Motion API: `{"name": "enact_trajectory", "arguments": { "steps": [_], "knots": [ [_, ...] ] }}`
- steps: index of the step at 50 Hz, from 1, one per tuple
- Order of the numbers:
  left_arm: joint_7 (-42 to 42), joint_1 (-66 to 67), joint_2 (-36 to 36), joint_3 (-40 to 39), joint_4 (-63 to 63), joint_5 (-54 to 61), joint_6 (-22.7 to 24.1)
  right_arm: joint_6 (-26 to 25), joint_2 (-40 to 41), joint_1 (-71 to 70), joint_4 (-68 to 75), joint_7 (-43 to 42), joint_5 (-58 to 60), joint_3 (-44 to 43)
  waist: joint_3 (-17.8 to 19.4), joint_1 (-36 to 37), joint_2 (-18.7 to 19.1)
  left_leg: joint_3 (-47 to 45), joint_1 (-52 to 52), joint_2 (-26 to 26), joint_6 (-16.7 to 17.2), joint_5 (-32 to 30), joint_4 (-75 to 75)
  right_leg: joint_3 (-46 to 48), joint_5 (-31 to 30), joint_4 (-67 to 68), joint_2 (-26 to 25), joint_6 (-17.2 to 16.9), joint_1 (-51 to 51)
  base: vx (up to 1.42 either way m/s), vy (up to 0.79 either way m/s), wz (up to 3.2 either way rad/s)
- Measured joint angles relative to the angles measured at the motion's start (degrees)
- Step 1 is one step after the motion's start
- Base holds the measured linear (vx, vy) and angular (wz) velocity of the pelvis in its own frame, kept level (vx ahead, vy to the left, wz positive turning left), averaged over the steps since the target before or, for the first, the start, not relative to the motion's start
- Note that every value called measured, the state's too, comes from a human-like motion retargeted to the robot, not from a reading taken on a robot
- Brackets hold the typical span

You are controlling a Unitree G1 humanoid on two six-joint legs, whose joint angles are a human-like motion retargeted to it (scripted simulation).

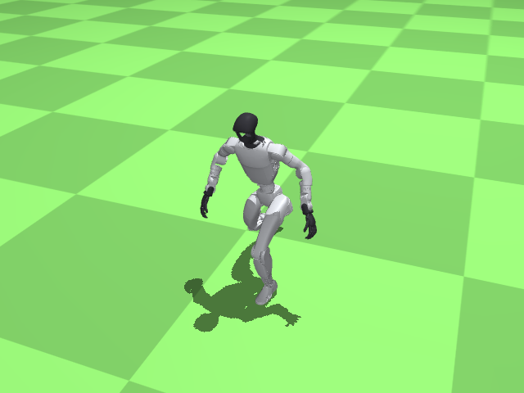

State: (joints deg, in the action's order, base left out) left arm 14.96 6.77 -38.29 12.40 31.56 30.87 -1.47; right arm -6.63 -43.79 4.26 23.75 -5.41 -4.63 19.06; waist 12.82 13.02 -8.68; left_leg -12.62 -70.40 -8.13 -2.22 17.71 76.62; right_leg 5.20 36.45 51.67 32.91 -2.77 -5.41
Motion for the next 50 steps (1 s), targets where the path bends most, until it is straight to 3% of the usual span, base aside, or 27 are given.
{"name": "enact_trajectory", "arguments": {
  "steps": [3,10,14,17,20,22,25,27,29,33,35,40,43,45,47,48,50],
  "knots": [
    [2.3,-3.5,-0.2,3.8,0.4,-0.3,0.4,0.7,-0.6,-5.3,-0.8,-4.7,-0.8,3.6,1.6,-3.5,0.2,-0.9,-6.6,2.1,-0.8,1.2,7.9,-7.1,4.0,14.1,0.4,0.0,4.6,-0.05,0.06,0.96],
    [-1.6,-10.2,-3.0,10.9,-3.2,-3.7,1.2,2.0,-1.0,-15.8,-0.6,-4.5,-0.9,10.9,3.5,-4.8,1.5,-3.1,-12.7,2.8,3.1,2.8,15.8,-6.4,8.0,24.1,4.4,0.7,5.0,0.02,0.03,0.39],
    [-5.9,-9.2,-5.5,12.9,-5.5,-8.7,1.3,2.7,-1.6,-20.9,-3.8,-3.6,2.1,12.7,2.7,-3.1,3.0,-3.5,-11.5,2.6,3.4,2.7,14.0,-5.4,6.6,19.9,3.8,0.9,4.3,0.09,0.01,-0.03],
    [-8.1,-5.2,-9.4,13.9,-8.5,-11.9,1.1,3.3,-2.6,-22.7,-11.2,-5.0,1.4,12.2,1.2,1.6,4.1,-3.1,-8.6,0.3,3.0,2.0,9.8,-1.3,4.5,8.1,2.6,0.7,2.1,0.19,-0.03,-0.69],
    [-10.2,1.1,-15.9,12.9,-14.3,-15.5,-2.0,3.2,-2.2,-18.0,-22.5,-6.3,-3.1,6.8,-2.6,7.8,2.9,-2.4,-4.9,-0.6,2.1,-1.1,0.8,2.0,-6.4,-10.0,-1.5,-0.9,-0.5,0.31,-0.06,-0.44],
    [-12.2,6.9,-20.1,10.0,-19.1,-17.9,-4.7,3.0,-0.3,-9.7,-30.1,-5.7,-6.2,0.8,-5.8,11.1,1.1,-1.9,-0.3,1.2,1.9,-6.2,-10.5,1.8,-22.6,-22.3,-5.1,-2.0,-1.4,0.37,-0.05,0.18],
    [-15.8,16.9,-20.9,4.1,-22.6,-18.3,-6.8,3.3,3.7,4.3,-36.2,-2.7,-7.9,-5.7,-10.4,12.2,0.1,2.8,12.2,7.1,3.5,-19.9,-37.3,-1.1,-49.0,-37.4,-11.2,-5.4,-2.0,0.35,-0.04,0.64],
    [-17.8,22.0,-16.8,1.4,-20.4,-16.4,-6.1,4.1,6.4,10.7,-34.6,-0.7,-6.9,-6.6,-11.5,11.6,2.8,8.6,25.5,7.3,6.1,-30.9,-58.7,-6.0,-54.9,-42.4,-17.3,-8.4,-1.2,0.3,-0.06,0.35],
    [-19.3,23.9,-10.8,0.3,-14.9,-14.6,-4.6,5.1,8.4,14.3,-29.7,0.4,-5.0,-6.0,-11.5,9.6,6.1,10.4,36.6,5.0,8.0,-33.5,-71.4,-7.5,-52.3,-44.3,-22.5,-9.5,0.9,0.29,-0.05,0.52],
    [-19.5,18.3,0.6,1.5,0.8,-14.0,-0.7,6.2,11.4,14.7,-14.3,-1.5,0.4,-4.1,-10.4,1.8,6.9,5.7,50.4,6.6,8.1,-19.3,-74.4,2.0,-47.5,-45.3,-23.5,-9.2,12.4,0.24,-0.08,1.43],
    [-18.9,13.3,4.2,2.2,7.8,-16.2,0.8,6.2,12.7,13.6,-6.2,-3.2,2.3,-4.1,-9.2,-3.1,6.1,7.2,55.9,9.4,8.2,-17.4,-70.8,6.1,-49.1,-46.7,-22.2,-10.5,19.0,0.19,-0.14,2.2],
    [-18.2,5.3,7.0,1.6,12.3,-21.1,0.5,3.6,15.8,13.7,8.9,-1.2,-1.8,-9.0,-7.2,-15.6,6.2,22.3,70.5,13.2,9.5,-24.9,-61.9,16.5,-50.1,-51.5,-17.6,-12.0,32.8,0.2,-0.15,2.4],
    [-16.0,4.6,7.0,0.3,7.1,-18.2,0.0,2.2,15.8,17.0,12.5,1.8,-7.3,-13.7,-8.4,-21.9,9.7,28.6,78.1,7.9,11.5,-25.1,-60.6,21.9,-49.0,-50.0,-16.2,-12.0,38.5,0.19,-0.13,2.15],
    [-14.0,5.4,6.4,-1.4,1.0,-16.8,0.4,2.3,15.0,20.3,13.3,3.4,-10.4,-16.6,-9.9,-24.7,14.2,33.4,81.7,1.2,14.7,-26.6,-63.7,21.7,-43.3,-42.1,-17.4,-11.0,43.8,0.09,-0.08,1.64],
    [-13.4,6.8,6.2,-4.8,-7.4,-16.6,0.6,2.7,12.9,22.7,14.1,5.2,-11.2,-18.6,-10.0,-25.4,18.8,37.6,84.7,-4.2,17.2,-26.7,-66.2,21.8,-31.4,-21.8,-16.7,-8.3,53.2,-0.03,-0.02,0.83],
    [-14.0,7.3,6.0,-6.9,-11.8,-16.7,0.7,2.8,11.8,22.9,14.9,5.8,-10.7,-18.9,-8.3,-25.8,19.8,38.6,86.6,-5.3,17.2,-24.8,-65.3,22.1,-25.8,-10.2,-14.5,-6.4,57.1,-0.14,-0.03,0.53],
    [-14.8,6.7,5.4,-10.6,-20.4,-16.1,2.0,2.9,9.0,20.4,17.1,6.4,-8.2,-18.0,-1.5,-26.4,21.1,36.0,88.6,-7.2,14.9,-15.9,-57.2,23.8,-19.2,6.7,-10.7,-2.6,60.9,-0.26,-0.03,0.32]
  ]
}}
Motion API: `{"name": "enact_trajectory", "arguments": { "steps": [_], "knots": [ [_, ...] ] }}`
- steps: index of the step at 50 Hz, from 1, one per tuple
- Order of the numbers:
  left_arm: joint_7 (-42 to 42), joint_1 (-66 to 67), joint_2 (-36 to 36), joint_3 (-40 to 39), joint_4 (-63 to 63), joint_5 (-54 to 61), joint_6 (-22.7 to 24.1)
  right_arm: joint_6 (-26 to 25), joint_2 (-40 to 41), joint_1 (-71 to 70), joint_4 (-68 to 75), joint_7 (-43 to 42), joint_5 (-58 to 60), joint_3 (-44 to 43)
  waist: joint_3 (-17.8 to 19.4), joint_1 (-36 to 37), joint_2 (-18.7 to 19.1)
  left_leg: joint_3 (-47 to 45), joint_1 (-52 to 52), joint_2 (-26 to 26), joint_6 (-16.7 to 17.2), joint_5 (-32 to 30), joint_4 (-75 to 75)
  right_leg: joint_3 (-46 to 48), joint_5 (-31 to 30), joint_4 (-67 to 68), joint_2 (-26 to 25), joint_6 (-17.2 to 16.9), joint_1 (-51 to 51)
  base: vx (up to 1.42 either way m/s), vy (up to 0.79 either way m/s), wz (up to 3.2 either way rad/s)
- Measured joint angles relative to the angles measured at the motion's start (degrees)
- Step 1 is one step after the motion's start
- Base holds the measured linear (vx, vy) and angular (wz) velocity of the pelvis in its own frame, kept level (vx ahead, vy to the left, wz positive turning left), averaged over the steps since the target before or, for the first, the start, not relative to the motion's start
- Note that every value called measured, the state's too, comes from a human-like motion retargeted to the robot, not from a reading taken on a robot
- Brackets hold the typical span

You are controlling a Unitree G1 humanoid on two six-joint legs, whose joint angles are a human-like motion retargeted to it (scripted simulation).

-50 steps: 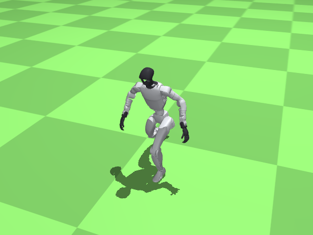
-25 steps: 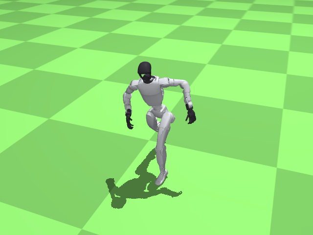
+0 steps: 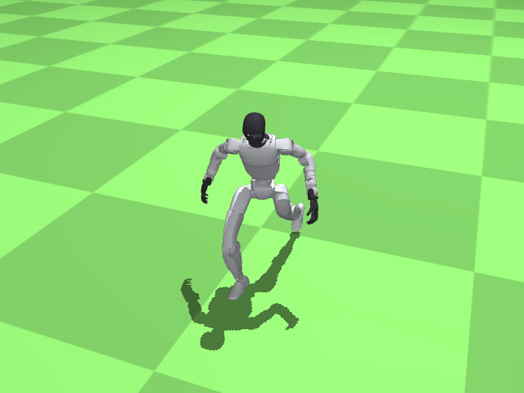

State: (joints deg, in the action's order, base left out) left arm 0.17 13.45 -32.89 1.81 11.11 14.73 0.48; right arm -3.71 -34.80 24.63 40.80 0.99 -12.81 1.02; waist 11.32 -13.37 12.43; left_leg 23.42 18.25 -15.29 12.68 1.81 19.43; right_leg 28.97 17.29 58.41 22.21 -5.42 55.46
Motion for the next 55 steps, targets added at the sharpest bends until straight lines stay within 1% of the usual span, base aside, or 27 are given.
{"name": "enact_trajectory", "arguments": {
  "steps": [3,5,7,10,13,15,18,20,22,24,26,28,29,30,31,33,35,40,41,43,45,47,48,50,51,52,55],
  "knots": [
    [4.1,-5.8,-2.7,0.4,-10.6,0.3,4.1,0.8,-5.7,-8.6,1.1,-3.1,4.4,3.3,12.4,-1.2,1.8,-14.4,-0.7,-4.9,-6.9,15.7,13.7,0.6,2.3,12.0,4.4,0.0,3.1,-0.38,0.1,0.3],
    [7.3,-11.2,-6.5,3.9,-15.5,-1.1,6.3,1.6,-9.2,-13.8,-0.2,-7.1,6.7,5.3,17.9,-2.9,2.6,-23.2,-0.4,-9.2,-9.4,22.0,15.8,0.2,2.8,16.3,7.5,-1.8,6.0,-0.34,0.12,0.57],
    [8.1,-16.8,-11.1,8.8,-17.4,-3.3,7.1,2.3,-11.2,-16.5,-2.2,-10.8,8.8,7.1,18.5,-3.5,3.3,-26.7,-2.6,-11.2,-9.1,24.9,16.4,-0.6,2.5,18.1,9.3,-2.9,10.5,-0.22,0.07,0.32],
    [7.9,-27.1,-15.4,15.4,-16.3,-6.0,6.6,2.8,-12.3,-19.5,-4.7,-13.8,11.4,9.5,18.5,-3.6,4.9,-24.3,-7.6,-11.0,-7.3,25.5,17.2,-0.6,1.5,17.0,9.3,-2.5,14.9,-0.08,0.01,0.0],
    [10.3,-35.4,-15.6,20.0,-15.5,-8.8,6.9,2.9,-12.6,-21.5,-4.9,-11.8,13.7,13.1,18.5,-4.6,7.6,-22.7,-11.2,-10.6,-5.9,20.1,12.5,1.3,0.5,12.2,7.7,-1.4,15.7,0.13,-0.07,0.02],
    [12.5,-38.2,-14.1,21.8,-16.8,-9.2,7.9,3.1,-12.3,-21.8,-4.1,-9.0,14.8,14.9,18.5,-6.0,9.6,-22.4,-12.1,-10.6,-4.8,13.3,7.1,3.0,0.1,8.3,6.5,-0.8,14.5,0.33,-0.13,0.19],
    [13.4,-34.7,-8.7,21.3,-19.7,-5.0,9.9,4.2,-10.0,-17.9,-2.6,-6.7,13.2,12.7,18.1,-8.5,12.0,-19.4,-11.4,-10.0,-1.7,-2.5,-1.5,5.4,0.3,2.3,4.6,-0.2,9.5,0.49,-0.19,0.33],
    [13.1,-27.3,-3.5,18.8,-20.7,-1.3,10.6,5.5,-7.1,-12.1,-2.6,-7.7,9.3,8.3,17.3,-10.3,12.9,-15.7,-10.0,-9.0,0.8,-13.5,-6.5,6.9,0.4,-1.5,3.5,0.4,4.5,0.6,-0.21,0.36],
    [13.7,-17.4,1.7,15.4,-19.5,0.8,10.6,6.5,-2.4,-4.4,-4.6,-9.0,4.0,3.2,15.1,-10.7,11.6,-11.4,-9.7,-6.2,1.4,-17.4,-8.7,7.3,-0.7,-6.9,2.1,0.6,-0.8,0.63,-0.21,0.14],
    [14.8,-7.7,6.3,11.3,-16.7,1.5,9.9,6.5,2.5,2.8,-8.3,-8.1,0.0,-0.7,13.4,-10.6,8.4,-8.3,-10.8,-1.9,-0.6,-13.6,-8.1,6.4,-4.2,-16.4,-0.5,0.0,-7.8,0.6,-0.21,-0.15],
    [15.6,-0.2,10.3,7.1,-12.1,0.8,9.0,5.4,6.1,7.8,-12.0,-4.8,-1.1,-2.3,12.5,-10.6,3.5,-7.5,-13.2,4.2,-3.5,-7.5,-6.5,3.9,-11.6,-30.8,-3.6,-0.9,-16.4,0.52,-0.17,-0.42],
    [16.3,4.3,13.6,3.9,-5.9,0.2,8.1,3.7,7.8,9.9,-14.3,-0.6,0.0,-1.7,11.7,-10.6,-2.4,-9.6,-16.4,11.0,-5.8,-4.1,-5.9,0.2,-22.2,-47.1,-5.7,-1.2,-25.7,0.42,-0.13,-0.8],
    [16.6,5.5,14.6,2.9,-2.6,0.3,7.8,3.0,8.3,10.1,-14.7,0.7,0.8,-0.9,11.3,-9.9,-5.1,-12.0,-17.8,13.6,-6.4,-3.0,-7.0,-1.5,-25.9,-53.2,-6.5,-2.7,-29.8,0.38,-0.11,-1.27],
    [16.9,6.5,15.4,2.1,0.6,0.4,7.4,2.4,8.7,9.9,-14.9,1.5,1.7,0.1,11.0,-9.0,-7.7,-14.9,-19.0,15.7,-6.7,-2.0,-8.7,-3.1,-28.7,-58.2,-7.2,-4.8,-33.6,0.36,-0.09,-1.91],
    [17.2,6.6,15.4,1.8,3.7,0.9,6.9,2.0,9.1,9.1,-14.4,1.3,2.0,1.2,10.3,-6.4,-9.4,-18.7,-20.5,16.4,-7.4,-1.1,-11.4,-4.9,-28.1,-60.0,-8.6,-6.6,-36.2,0.35,-0.06,-2.45],
    [17.5,6.5,14.5,1.5,9.0,2.6,5.4,1.6,9.8,7.3,-13.0,-0.2,1.7,2.9,8.5,0.0,-11.7,-25.7,-24.3,16.6,-9.3,0.6,-16.6,-9.2,-25.5,-60.3,-11.5,-8.4,-40.6,0.35,0.0,-3.16],
    [17.5,6.1,12.8,1.7,12.9,4.3,3.7,1.5,10.0,5.1,-11.1,-1.9,0.8,3.5,6.3,7.5,-13.1,-31.1,-29.4,15.7,-11.4,3.1,-20.2,-15.2,-24.3,-56.8,-13.5,-7.9,-44.7,0.36,0.09,-3.44],
    [17.3,4.7,7.2,3.8,19.3,3.7,2.1,0.7,7.3,-2.0,-5.4,-1.2,4.3,4.4,1.7,24.4,-15.9,-37.5,-42.5,10.1,-13.5,17.2,-22.9,-29.4,-29.3,-46.4,-12.4,-8.7,-56.8,0.35,0.19,-3.08],
    [17.4,4.1,6.0,4.4,20.5,3.4,1.9,0.5,6.3,-3.9,-4.7,-1.1,6.0,5.5,0.8,27.2,-16.6,-37.7,-44.7,8.4,-13.5,18.2,-22.3,-30.8,-29.8,-44.1,-11.4,-9.1,-58.4,0.31,0.21,-2.71],
    [17.9,2.6,3.6,5.5,22.8,3.5,1.5,-0.2,4.1,-7.7,-4.2,-1.5,8.9,8.5,-0.9,32.2,-18.2,-37.2,-49.6,5.2,-13.4,15.7,-18.9,-33.1,-31.2,-40.1,-9.1,-9.5,-61.0,0.26,0.17,-2.35],
    [17.9,0.5,1.4,6.7,25.0,4.0,1.0,-0.7,1.8,-11.4,-5.7,-2.7,9.5,11.8,-2.1,35.1,-21.4,-36.2,-57.3,4.0,-13.5,7.4,-8.2,-34.2,-32.2,-37.6,-5.3,-9.6,-62.4,0.16,0.14,-1.46],
    [17.5,-2.5,-0.5,7.0,27.0,4.2,0.2,-0.7,0.0,-14.4,-9.8,-5.6,7.2,13.9,-1.1,35.5,-24.6,-35.6,-68.3,3.7,-13.3,6.2,14.1,-31.5,-27.5,-32.1,-0.1,-7.0,-63.5,0.06,0.13,-0.49],
    [17.2,-4.2,-1.2,6.9,27.8,4.7,0.0,-0.3,-0.6,-15.7,-12.4,-7.8,5.8,14.6,0.6,35.7,-25.3,-35.5,-72.4,2.8,-12.4,8.8,25.1,-28.8,-22.7,-27.3,2.4,-5.2,-64.2,-0.04,0.09,-0.08],
    [16.6,-8.8,-2.1,6.6,29.2,5.4,-0.4,0.9,-1.7,-18.3,-18.0,-12.1,3.3,15.6,3.7,34.6,-27.8,-36.5,-79.8,2.7,-12.2,14.3,41.3,-23.1,-8.9,-13.9,9.3,0.0,-63.0,-0.14,0.07,0.41],
    [17.4,-11.8,-2.1,6.4,29.4,7.3,-0.7,1.0,-2.4,-20.0,-20.7,-12.9,1.8,16.5,4.3,33.0,-30.7,-38.3,-84.1,3.8,-13.6,15.3,46.1,-21.4,-1.5,-7.7,14.2,4.9,-61.0,-0.2,0.07,0.88],
    [18.4,-14.7,-2.1,6.2,29.3,9.3,-0.5,1.5,-3.1,-21.6,-23.3,-13.7,0.5,17.3,4.5,31.5,-33.5,-40.1,-88.3,4.5,-14.3,16.0,50.5,-19.6,5.5,-2.9,18.6,8.2,-59.7,-0.2,0.05,0.95],
    [23.1,-21.6,-1.5,5.5,26.6,15.1,3.5,4.0,-5.1,-24.7,-29.7,-16.2,0.1,19.6,2.2,27.8,-41.0,-44.3,-99.4,2.9,-10.7,16.3,60.0,-13.5,23.0,-0.4,28.6,8.9,-60.9,-0.15,-0.01,0.57]
  ]
}}
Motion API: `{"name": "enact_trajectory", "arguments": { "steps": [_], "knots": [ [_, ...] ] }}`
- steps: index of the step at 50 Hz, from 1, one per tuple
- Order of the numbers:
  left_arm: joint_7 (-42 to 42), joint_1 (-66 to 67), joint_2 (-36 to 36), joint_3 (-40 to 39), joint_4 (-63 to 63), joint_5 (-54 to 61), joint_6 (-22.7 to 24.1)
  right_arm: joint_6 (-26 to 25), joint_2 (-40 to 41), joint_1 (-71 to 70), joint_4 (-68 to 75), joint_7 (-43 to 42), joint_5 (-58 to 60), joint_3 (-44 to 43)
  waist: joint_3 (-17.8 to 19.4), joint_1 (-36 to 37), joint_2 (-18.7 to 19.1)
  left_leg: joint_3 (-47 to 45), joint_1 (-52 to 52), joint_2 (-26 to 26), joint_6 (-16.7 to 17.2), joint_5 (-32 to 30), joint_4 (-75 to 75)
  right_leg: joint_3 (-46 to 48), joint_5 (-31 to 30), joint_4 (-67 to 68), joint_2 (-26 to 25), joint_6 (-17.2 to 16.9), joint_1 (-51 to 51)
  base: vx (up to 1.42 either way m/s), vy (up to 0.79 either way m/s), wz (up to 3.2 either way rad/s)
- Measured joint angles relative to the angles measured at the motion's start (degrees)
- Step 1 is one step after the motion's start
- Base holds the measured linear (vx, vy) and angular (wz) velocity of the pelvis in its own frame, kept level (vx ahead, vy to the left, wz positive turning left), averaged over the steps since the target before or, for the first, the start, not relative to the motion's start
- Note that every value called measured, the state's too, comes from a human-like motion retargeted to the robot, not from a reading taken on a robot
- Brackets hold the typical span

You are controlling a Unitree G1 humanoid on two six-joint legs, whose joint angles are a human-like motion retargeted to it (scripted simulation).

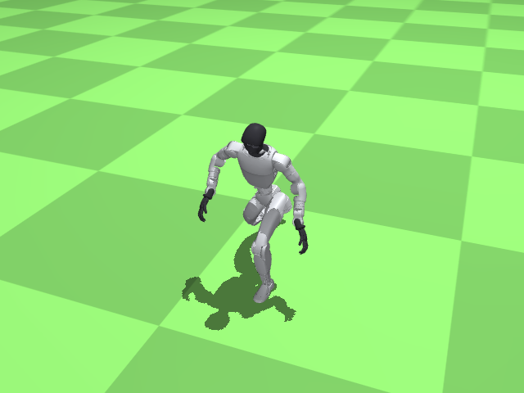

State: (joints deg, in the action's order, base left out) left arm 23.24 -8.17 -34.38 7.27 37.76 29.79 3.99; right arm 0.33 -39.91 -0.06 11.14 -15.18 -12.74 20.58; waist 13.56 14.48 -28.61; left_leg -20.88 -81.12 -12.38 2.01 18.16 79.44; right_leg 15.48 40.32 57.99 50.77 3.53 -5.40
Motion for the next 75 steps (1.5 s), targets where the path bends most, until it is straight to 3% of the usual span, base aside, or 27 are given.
{"name": "enact_trajectory", "arguments": {
  "steps": [3,8,12,15,17,18,20,21,22,25,27,29,31,35,38,41,43,45,48,53,57,60,63,67,70,73,75],
  "knots": [
    [3.0,-5.7,1.2,-0.8,-3.5,3.2,3.5,0.8,-3.7,-1.3,-4.0,-0.1,4.1,2.2,-2.6,-3.5,-1.2,0.4,-7.0,-2.7,4.1,0.3,6.5,3.4,8.4,1.1,4.1,0.0,-1.7,-0.13,-0.02,0.12],
    [0.3,-13.6,-1.3,-0.7,-5.9,3.0,3.6,0.8,-11.5,-4.4,-2.5,1.3,12.2,2.5,-2.7,-8.3,-1.2,0.8,-8.8,-3.3,4.9,0.0,9.4,-1.4,9.7,7.6,5.9,-0.7,0.4,-0.13,0.0,0.02],
    [-1.5,-14.6,-9.4,2.5,-10.1,-2.3,4.9,2.9,-25.2,-11.6,-2.3,0.3,13.0,-3.8,-5.3,-13.2,-1.2,0.4,-8.5,-2.4,4.4,-2.4,6.1,-5.4,5.1,6.1,5.0,-1.2,4.5,-0.04,0.05,-0.05],
    [3.2,-7.1,-17.4,3.2,-21.4,-2.4,9.0,4.0,-38.1,-17.2,-3.6,1.6,9.0,-8.3,-9.1,-14.5,-1.2,0.2,-5.1,-2.3,4.7,-4.5,-0.3,-6.4,-3.9,-3.1,2.2,-3.9,7.2,0.12,0.12,-0.65],
    [8.2,3.9,-19.7,0.1,-34.1,5.7,15.8,4.1,-45.2,-16.1,-5.2,3.1,8.8,-9.5,-9.8,-11.9,0.7,1.3,1.0,-1.9,5.0,-6.3,-7.6,-7.2,-16.9,-11.8,-2.6,-6.1,7.2,0.23,0.21,-1.16],
    [10.9,9.8,-18.4,-2.0,-40.9,13.8,22.4,4.2,-48.7,-13.6,-6.7,3.2,9.5,-9.8,-9.6,-10.1,3.2,2.6,4.7,-1.5,4.8,-7.7,-12.2,-7.5,-25.6,-16.9,-6.0,-6.4,6.4,0.26,0.22,-1.23],
    [13.3,22.5,-12.8,-4.7,-54.6,39.4,47.8,7.9,-53.0,-3.5,-10.9,-1.3,12.0,-11.9,-8.7,-5.8,8.7,6.0,15.5,-0.7,7.9,-11.6,-24.8,-6.6,-44.1,-31.6,-14.1,-12.3,0.1,0.25,0.17,-1.01],
    [11.8,27.5,-11.6,-5.1,-58.3,48.5,55.3,9.2,-52.6,4.4,-13.4,-1.9,12.7,-14.6,-8.9,-4.3,9.9,7.6,21.2,1.0,8.0,-15.8,-34.6,-7.9,-51.1,-37.4,-17.0,-12.1,-1.0,0.21,0.15,-0.45],
    [9.7,32.4,-11.5,-5.1,-60.9,54.8,59.2,10.3,-51.3,13.9,-16.3,-2.0,13.6,-18.7,-8.8,-2.5,11.1,9.3,27.4,2.4,8.1,-20.2,-45.1,-9.6,-56.7,-42.7,-20.2,-12.5,-2.1,0.17,0.14,-0.06],
    [4.4,43.8,-17.4,-1.5,-60.3,46.7,47.5,12.5,-41.8,43.8,-26.3,2.0,17.5,-31.1,-6.0,4.3,16.4,13.8,48.5,2.5,7.7,-29.4,-74.9,-18.1,-59.3,-52.3,-31.6,-17.4,-4.2,0.13,0.1,0.34],
    [4.1,48.7,-19.3,2.9,-60.2,40.6,42.6,13.9,-36.7,49.8,-29.8,4.7,20.2,-27.5,-3.6,4.3,20.2,13.9,57.5,2.4,8.3,-24.8,-81.3,-20.2,-57.3,-54.6,-38.7,-18.5,-3.3,0.09,-0.01,1.43],
    [3.8,51.9,-19.3,8.1,-61.8,41.9,43.1,15.1,-32.2,51.4,-31.8,6.1,22.6,-21.4,-1.6,1.3,21.6,14.2,63.4,4.9,9.2,-19.5,-82.1,-19.4,-55.6,-55.9,-43.5,-18.5,0.4,0.04,-0.08,2.33],
    [3.5,53.4,-18.7,13.1,-64.7,48.0,47.3,16.2,-27.2,50.3,-32.8,5.4,24.4,-14.4,-0.1,-3.8,21.8,16.1,67.0,8.7,9.4,-17.7,-79.0,-17.7,-51.1,-57.1,-46.1,-18.5,6.4,0.01,-0.05,3.12],
    [2.7,52.1,-17.2,21.0,-70.6,60.2,55.0,17.9,-17.3,49.6,-33.7,-0.9,25.8,-7.2,0.9,-14.8,22.1,21.1,72.4,13.2,8.9,-18.5,-66.5,-8.0,-36.2,-59.8,-45.3,-18.5,20.7,0.05,0.01,3.43],
    [2.9,47.9,-14.7,25.7,-69.9,64.4,57.4,18.4,-14.2,51.3,-33.2,-7.9,28.2,-7.7,0.4,-20.8,24.8,25.5,78.3,11.5,10.2,-18.4,-57.4,0.2,-28.4,-60.9,-42.2,-18.5,28.9,0.12,0.04,2.91],
    [5.4,43.3,-10.9,29.5,-65.9,65.7,59.2,18.5,-15.4,50.2,-32.8,-13.7,30.8,-6.4,-0.9,-25.2,29.1,32.7,84.6,10.5,11.1,-21.4,-53.1,2.8,-33.2,-56.1,-36.6,-18.5,35.6,0.14,0.32,2.4],
    [6.6,40.8,-8.4,31.3,-63.9,66.9,60.6,19.2,-17.6,46.5,-33.0,-15.7,32.1,-3.2,-2.6,-25.6,34.0,37.2,87.0,8.2,10.9,-22.3,-54.1,2.7,-36.8,-43.5,-34.4,-17.4,44.7,0.03,0.45,1.19],
    [6.4,39.1,-7.2,32.7,-62.9,68.1,60.5,19.8,-19.9,41.1,-33.6,-16.4,34.4,1.3,-3.3,-23.7,39.6,38.9,88.5,3.1,9.9,-16.2,-54.6,2.9,-33.0,-21.1,-33.8,-14.8,58.1,-0.12,0.25,0.04],
    [3.1,37.6,-7.6,35.8,-62.6,67.7,58.5,20.8,-23.4,34.3,-34.8,-18.0,39.1,7.7,1.8,-24.2,44.6,37.6,90.7,-2.3,6.4,1.8,-49.8,4.0,-26.5,0.8,-29.8,-13.7,68.5,-0.28,0.18,0.2],
    [2.1,35.1,-6.7,41.9,-59.8,67.7,59.5,21.4,-28.8,30.0,-37.4,-24.5,43.8,14.2,15.6,-28.5,47.6,36.6,88.2,-7.5,4.4,23.8,-39.3,5.9,-26.3,13.1,-24.2,-16.6,75.5,-0.33,0.19,0.41],
    [3.4,32.9,-5.5,47.3,-56.6,67.5,61.7,19.7,-29.3,32.7,-37.4,-31.4,48.6,16.7,16.2,-25.8,46.7,34.2,82.1,-6.7,3.5,28.3,-36.5,5.5,-28.6,12.5,-24.4,-17.0,82.4,-0.1,0.11,-0.42],
    [3.6,30.4,-5.8,49.6,-54.5,64.5,61.8,19.1,-29.8,32.3,-37.5,-34.9,51.6,17.2,16.2,-25.8,47.7,32.6,79.8,-7.7,1.5,25.5,-39.2,6.8,-28.9,9.4,-25.9,-16.5,83.3,0.15,0.0,-0.26],
    [4.5,29.8,-5.3,49.1,-53.4,60.9,60.7,19.8,-30.3,31.8,-37.8,-35.1,52.5,15.3,16.2,-28.6,49.4,34.4,80.3,-9.5,4.0,16.2,-45.9,9.7,-28.0,6.2,-26.5,-16.0,80.0,0.4,-0.11,0.29],
    [5.6,30.3,-3.2,46.4,-52.3,58.2,59.3,22.5,-29.4,32.3,-37.4,-31.3,49.9,10.8,15.9,-33.3,49.7,39.0,83.2,-8.7,10.3,-8.2,-54.3,12.4,-28.2,-1.9,-27.3,-15.1,68.7,0.6,-0.17,0.73],
    [6.8,28.4,-2.4,46.6,-49.7,54.9,58.1,24.2,-27.8,31.3,-35.7,-27.1,46.3,9.6,14.4,-34.8,47.2,43.3,85.3,-3.1,12.0,-23.4,-59.3,11.9,-33.4,-17.0,-29.5,-15.3,56.0,0.62,-0.1,0.41],
    [7.7,26.1,-3.2,49.0,-47.1,48.5,58.6,25.0,-26.8,28.6,-33.3,-24.5,44.1,12.0,12.2,-33.9,41.2,45.4,84.1,7.6,9.6,-19.0,-61.8,7.3,-42.5,-43.2,-32.9,-17.1,39.9,0.54,-0.05,-0.29],
    [8.7,25.6,-3.5,50.0,-46.5,44.3,59.0,24.3,-25.5,25.8,-30.9,-22.6,43.7,15.6,11.2,-31.3,36.7,40.8,81.3,12.2,8.3,-14.3,-65.1,2.5,-47.5,-56.8,-36.1,-18.5,31.0,0.43,-0.2,-1.28]
  ]
}}
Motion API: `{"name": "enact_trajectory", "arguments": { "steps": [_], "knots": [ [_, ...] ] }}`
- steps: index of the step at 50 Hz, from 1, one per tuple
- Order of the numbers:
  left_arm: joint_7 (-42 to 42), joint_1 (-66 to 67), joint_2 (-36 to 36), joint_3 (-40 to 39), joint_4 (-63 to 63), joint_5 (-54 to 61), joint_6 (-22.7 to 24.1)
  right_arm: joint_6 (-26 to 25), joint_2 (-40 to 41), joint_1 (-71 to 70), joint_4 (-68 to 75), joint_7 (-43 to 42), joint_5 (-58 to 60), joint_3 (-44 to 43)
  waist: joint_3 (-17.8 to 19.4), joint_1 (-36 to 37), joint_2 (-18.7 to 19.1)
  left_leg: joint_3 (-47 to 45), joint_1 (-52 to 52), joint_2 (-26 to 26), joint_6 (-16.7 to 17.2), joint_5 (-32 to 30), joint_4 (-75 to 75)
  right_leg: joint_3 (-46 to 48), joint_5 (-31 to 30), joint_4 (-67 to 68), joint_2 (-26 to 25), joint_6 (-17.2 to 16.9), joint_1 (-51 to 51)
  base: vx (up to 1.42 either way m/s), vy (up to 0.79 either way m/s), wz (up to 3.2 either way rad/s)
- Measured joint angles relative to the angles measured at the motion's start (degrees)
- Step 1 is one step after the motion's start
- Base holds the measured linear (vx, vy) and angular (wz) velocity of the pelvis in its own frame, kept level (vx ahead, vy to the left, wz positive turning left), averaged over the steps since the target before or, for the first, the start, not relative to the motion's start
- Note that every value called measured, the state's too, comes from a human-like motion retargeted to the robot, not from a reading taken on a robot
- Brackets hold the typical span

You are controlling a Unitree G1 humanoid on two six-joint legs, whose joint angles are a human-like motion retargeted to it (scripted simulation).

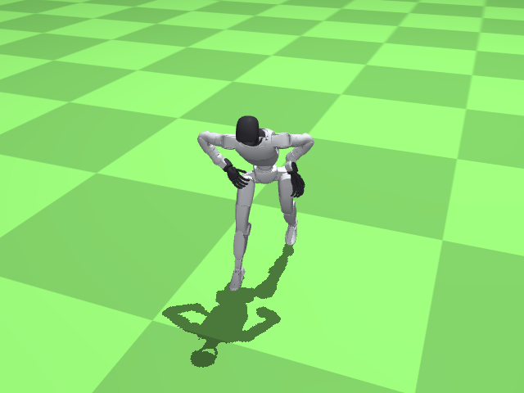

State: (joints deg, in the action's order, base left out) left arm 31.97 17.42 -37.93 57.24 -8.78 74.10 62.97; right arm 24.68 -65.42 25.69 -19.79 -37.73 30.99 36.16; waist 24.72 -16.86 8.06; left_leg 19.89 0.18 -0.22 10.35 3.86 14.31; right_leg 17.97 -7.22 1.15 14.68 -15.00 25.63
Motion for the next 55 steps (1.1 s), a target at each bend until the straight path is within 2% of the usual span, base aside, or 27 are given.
{"name": "enact_trajectory", "arguments": {
  "steps": [3,5,7,10,11,12,13,15,17,18,20,22,23,25,29,34,37,40,45,50,53,55],
  "knots": [
    [2.0,1.0,-1.5,-3.0,-2.1,-1.7,0.8,-0.5,2.4,-4.5,2.9,1.6,-1.0,4.9,-1.5,9.8,-5.1,-14.9,-7.0,-0.7,-0.6,3.0,-9.5,-5.2,2.5,-3.2,-7.9,0.0,-7.7,0.29,-0.23,-2.64],
    [3.0,1.9,-1.6,-5.9,-4.2,-0.2,1.3,-0.5,3.5,-6.0,4.1,2.1,-1.6,6.9,-2.1,17.0,-7.8,-24.1,-12.6,-1.5,-2.4,5.0,-14.9,-6.4,3.4,0.5,-10.2,0.0,-12.8,0.24,0.1,-3.08],
    [3.8,2.4,-1.5,-8.5,-6.6,2.2,2.0,-0.4,4.6,-6.9,4.7,2.7,-2.2,8.6,-2.3,24.1,-9.9,-31.1,-18.6,-2.8,-5.1,9.4,-17.9,-7.6,3.0,5.8,-9.3,0.0,-18.3,0.3,0.45,-3.13],
    [4.6,2.8,-1.2,-11.7,-10.6,6.6,4.5,-0.1,5.5,-8.3,5.0,4.2,-3.5,10.7,-2.0,33.1,-13.3,-36.1,-26.9,-5.8,-8.3,16.7,-18.7,-11.5,2.4,12.7,-4.8,0.0,-26.7,0.35,0.53,-2.92],
    [4.7,2.6,-1.2,-12.4,-12.1,8.2,5.2,-0.3,5.8,-9.0,5.1,5.1,-3.8,11.2,-1.9,35.5,-14.6,-36.7,-29.1,-7.8,-8.8,15.3,-17.5,-13.6,1.5,14.4,-4.0,0.0,-28.8,0.33,0.28,-2.65],
    [4.5,2.5,-1.3,-13.2,-13.7,9.9,6.2,-0.4,6.1,-9.7,5.2,5.9,-3.9,11.5,-1.7,37.6,-15.8,-37.1,-31.4,-10.4,-8.5,12.9,-15.6,-15.3,0.8,16.0,-4.1,0.0,-30.8,0.3,-0.04,-2.43],
    [4.0,2.7,-1.6,-14.1,-15.8,12.0,7.9,-0.2,6.6,-10.4,5.1,6.2,-3.7,11.3,-1.7,39.2,-16.7,-37.0,-33.7,-14.2,-6.8,8.7,-12.2,-16.3,0.6,17.3,-5.9,0.0,-32.8,0.27,-0.17,-2.01],
    [2.5,2.8,-2.2,-15.1,-19.9,16.3,10.3,0.2,7.2,-11.2,5.2,7.9,-3.9,10.6,-1.2,40.2,-20.3,-36.3,-40.9,-17.2,-6.5,3.4,1.6,-19.0,0.0,21.0,-5.8,0.0,-34.2,0.22,-0.12,-1.24],
    [-0.3,3.1,-2.9,-15.2,-23.4,20.2,11.6,0.9,7.3,-11.1,4.8,9.7,-4.6,9.8,0.2,39.7,-23.6,-35.3,-50.1,-19.3,-5.8,7.6,22.4,-19.8,1.4,27.0,-4.9,0.0,-33.0,0.09,0.07,-0.62],
    [-1.8,3.5,-3.3,-15.0,-24.8,21.5,11.9,1.3,7.2,-10.6,4.6,10.1,-4.9,9.7,0.8,39.6,-24.6,-35.2,-53.5,-20.3,-5.6,10.5,30.6,-19.4,2.3,30.1,-4.2,0.0,-31.8,-0.05,0.27,-0.52],
    [-6.8,4.7,-4.6,-13.9,-27.0,26.3,12.1,1.8,6.7,-8.8,3.9,9.9,-4.6,9.1,0.7,38.8,-27.7,-38.0,-59.9,-19.9,-7.8,14.7,42.1,-16.8,6.0,38.4,1.9,0.0,-26.1,-0.16,0.52,-0.22],
    [-10.1,6.3,-5.6,-12.5,-27.4,30.1,11.3,1.3,5.9,-6.1,3.9,8.4,-3.0,8.8,0.4,36.9,-31.7,-44.6,-63.5,-16.5,-11.4,17.1,48.4,-11.1,12.3,45.7,14.6,1.1,-22.7,-0.17,0.57,0.17],
    [-10.7,6.9,-6.2,-12.4,-27.1,31.0,10.8,1.0,5.7,-5.5,4.0,7.8,-2.2,8.6,0.2,36.7,-32.2,-45.5,-65.2,-17.3,-11.7,17.6,51.0,-6.8,16.0,48.0,18.0,4.0,-22.2,-0.16,0.27,-0.29],
    [-11.5,7.8,-7.2,-12.4,-26.6,32.5,9.7,0.2,5.4,-4.2,4.0,6.6,-0.5,7.9,-0.5,36.8,-32.6,-46.6,-68.8,-19.9,-11.7,18.7,56.1,0.0,24.3,49.4,22.3,7.6,-22.9,-0.15,0.1,-0.65],
    [-13.7,8.0,-8.1,-12.5,-26.1,35.3,7.8,-0.7,5.3,-2.4,3.7,6.0,1.9,6.5,-1.7,38.3,-32.2,-46.6,-75.1,-25.2,-10.7,20.7,65.3,3.2,36.5,44.5,24.7,7.5,-26.1,-0.16,0.03,-0.64],
    [-16.7,6.5,-8.3,-10.4,-24.6,38.6,8.1,-1.4,5.4,-4.9,4.9,6.3,4.5,7.6,-1.1,39.2,-30.9,-46.8,-78.4,-29.0,-9.2,20.6,69.5,4.5,44.7,45.2,28.5,6.7,-25.4,-0.22,-0.02,-0.43],
    [-17.2,5.5,-8.2,-9.1,-23.5,38.9,8.4,-1.8,5.3,-7.7,6.1,5.9,6.3,9.5,-0.5,39.1,-30.2,-47.2,-77.9,-29.8,-8.5,18.8,67.7,7.2,46.2,47.1,30.1,7.4,-24.4,-0.23,-0.07,-0.27],
    [-17.5,4.7,-8.0,-8.9,-22.4,38.9,8.2,-1.7,5.1,-9.5,6.7,6.1,6.3,10.8,-0.6,38.3,-29.7,-47.5,-76.5,-28.8,-8.3,16.0,63.2,7.1,46.1,45.1,28.5,7.8,-24.1,-0.21,-0.1,0.02],
    [-17.6,4.8,-7.7,-10.6,-21.0,38.9,7.8,-0.9,5.2,-9.6,7.0,7.9,4.1,10.8,-3.4,37.9,-29.8,-48.6,-73.6,-27.1,-7.2,11.8,53.1,7.4,43.8,33.8,23.9,4.9,-25.1,-0.17,-0.11,-0.09],
    [-17.4,5.3,-8.3,-10.3,-20.7,38.9,8.7,0.3,5.4,-10.8,7.6,9.0,2.6,12.2,-6.0,37.1,-32.2,-45.6,-73.8,-24.3,-3.9,5.9,45.9,8.2,42.7,23.3,21.4,1.9,-25.0,-0.15,-0.12,-0.14],
    [-16.9,5.6,-8.6,-10.0,-21.3,38.9,9.3,0.7,5.2,-11.9,7.5,8.9,2.2,13.5,-5.7,36.2,-33.0,-40.2,-74.8,-21.4,-2.1,5.7,44.1,8.0,43.5,22.4,21.1,1.6,-24.0,-0.13,-0.08,-0.2],
    [-16.6,6.1,-8.6,-10.3,-21.9,38.9,9.6,0.8,4.8,-12.1,7.2,8.5,2.4,14.0,-4.5,35.6,-32.7,-38.3,-74.8,-20.7,-2.3,7.5,43.8,6.9,44.6,25.5,21.4,1.9,-22.3,-0.11,-0.04,-0.26]
  ]
}}
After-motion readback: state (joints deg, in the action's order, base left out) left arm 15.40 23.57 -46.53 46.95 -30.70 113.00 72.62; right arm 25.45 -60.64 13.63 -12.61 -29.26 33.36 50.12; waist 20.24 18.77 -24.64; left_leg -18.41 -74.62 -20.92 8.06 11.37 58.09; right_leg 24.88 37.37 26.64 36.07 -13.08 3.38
